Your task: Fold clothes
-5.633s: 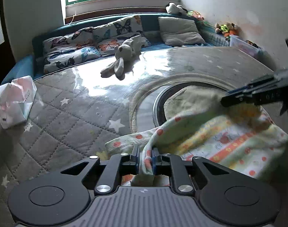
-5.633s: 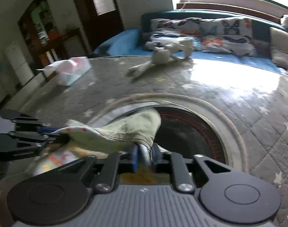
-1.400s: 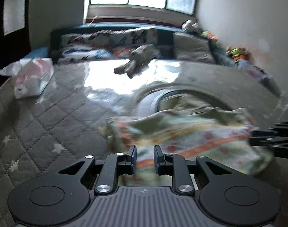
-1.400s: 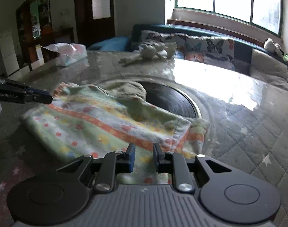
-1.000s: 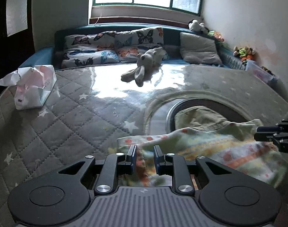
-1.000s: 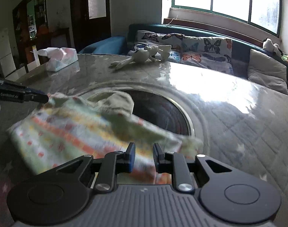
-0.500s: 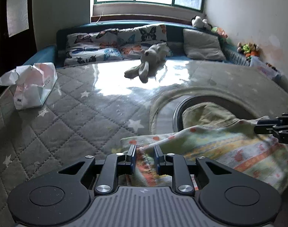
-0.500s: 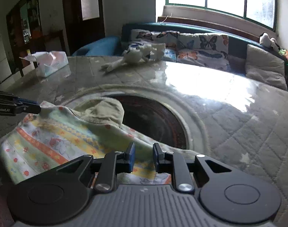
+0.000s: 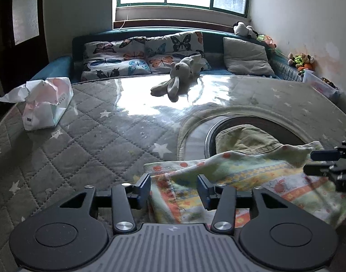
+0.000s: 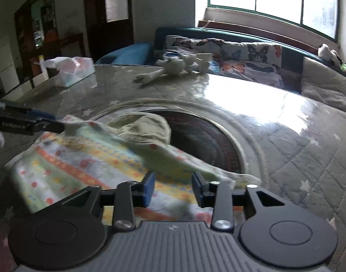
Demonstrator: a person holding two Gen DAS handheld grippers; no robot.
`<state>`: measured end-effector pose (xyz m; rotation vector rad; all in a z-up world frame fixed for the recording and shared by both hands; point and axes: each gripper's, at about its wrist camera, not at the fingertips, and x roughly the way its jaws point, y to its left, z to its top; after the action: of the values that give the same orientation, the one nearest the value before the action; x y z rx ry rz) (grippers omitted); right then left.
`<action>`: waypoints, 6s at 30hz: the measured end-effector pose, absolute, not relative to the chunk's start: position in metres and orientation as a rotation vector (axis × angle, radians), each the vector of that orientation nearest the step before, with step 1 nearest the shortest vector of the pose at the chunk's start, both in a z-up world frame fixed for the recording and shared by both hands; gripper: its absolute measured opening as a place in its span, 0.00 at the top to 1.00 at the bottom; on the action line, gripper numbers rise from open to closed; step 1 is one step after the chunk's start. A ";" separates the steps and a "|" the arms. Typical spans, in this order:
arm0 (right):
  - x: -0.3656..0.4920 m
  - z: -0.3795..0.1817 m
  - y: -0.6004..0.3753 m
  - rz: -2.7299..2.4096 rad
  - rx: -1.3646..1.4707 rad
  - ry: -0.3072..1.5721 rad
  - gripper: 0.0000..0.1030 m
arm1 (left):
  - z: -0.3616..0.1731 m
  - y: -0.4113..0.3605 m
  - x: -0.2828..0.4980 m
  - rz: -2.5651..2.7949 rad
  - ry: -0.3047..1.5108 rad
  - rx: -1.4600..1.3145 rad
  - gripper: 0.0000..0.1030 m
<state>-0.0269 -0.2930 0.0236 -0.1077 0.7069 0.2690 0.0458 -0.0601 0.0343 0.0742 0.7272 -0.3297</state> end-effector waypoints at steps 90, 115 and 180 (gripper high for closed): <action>-0.083 0.020 -0.110 0.702 -0.499 0.584 0.80 | 0.029 0.015 0.015 -0.202 0.851 -0.457 0.03; -0.094 0.043 -0.169 0.700 -0.257 0.567 0.79 | 0.007 -0.002 0.037 -0.301 0.992 -0.651 0.87; -0.047 0.064 -0.296 0.213 0.007 0.559 0.95 | 0.068 0.010 -0.008 -0.307 0.789 -0.546 0.92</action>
<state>-0.0471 -0.2963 0.0642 0.0067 0.5595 0.2135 -0.0082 0.0097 0.0678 -0.5456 0.7891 -0.3070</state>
